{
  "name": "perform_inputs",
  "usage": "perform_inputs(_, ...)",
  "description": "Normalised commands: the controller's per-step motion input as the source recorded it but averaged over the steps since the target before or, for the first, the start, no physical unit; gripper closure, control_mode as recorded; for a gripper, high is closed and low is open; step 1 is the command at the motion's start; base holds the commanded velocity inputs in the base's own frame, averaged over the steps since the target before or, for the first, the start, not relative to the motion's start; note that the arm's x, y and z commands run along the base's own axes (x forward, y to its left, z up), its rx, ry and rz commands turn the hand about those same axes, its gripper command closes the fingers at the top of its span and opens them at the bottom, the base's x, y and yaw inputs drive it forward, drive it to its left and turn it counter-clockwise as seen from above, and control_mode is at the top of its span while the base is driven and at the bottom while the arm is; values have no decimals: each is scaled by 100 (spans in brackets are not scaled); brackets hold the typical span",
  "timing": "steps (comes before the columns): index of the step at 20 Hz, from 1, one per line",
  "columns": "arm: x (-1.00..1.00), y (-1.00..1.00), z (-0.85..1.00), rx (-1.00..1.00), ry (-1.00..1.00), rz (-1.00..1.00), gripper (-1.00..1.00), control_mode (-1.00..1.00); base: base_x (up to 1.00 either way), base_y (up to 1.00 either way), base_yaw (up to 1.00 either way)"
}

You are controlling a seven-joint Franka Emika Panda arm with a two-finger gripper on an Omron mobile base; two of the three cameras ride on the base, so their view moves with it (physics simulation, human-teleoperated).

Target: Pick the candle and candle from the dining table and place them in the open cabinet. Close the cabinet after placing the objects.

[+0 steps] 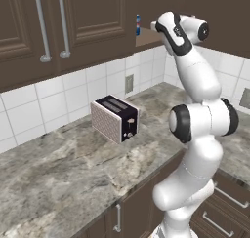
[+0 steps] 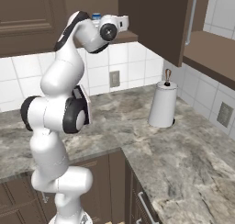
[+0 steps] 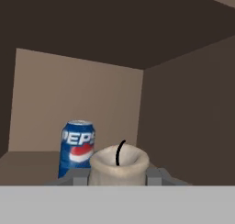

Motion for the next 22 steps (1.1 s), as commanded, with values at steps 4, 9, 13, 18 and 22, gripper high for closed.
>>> perform_inputs(4,66,11,0,0,0,0,100,-100,0,0,0)
perform_inputs(9,75,9,0,0,5,0,100,-100,0,0,0)
perform_inputs(13,94,7,0,1,7,0,-100,-100,0,0,0)
perform_inputs(18,33,7,5,0,9,-3,-100,-100,0,0,0)
perform_inputs(22,5,0,32,1,0,-5,-100,-100,0,0,0)
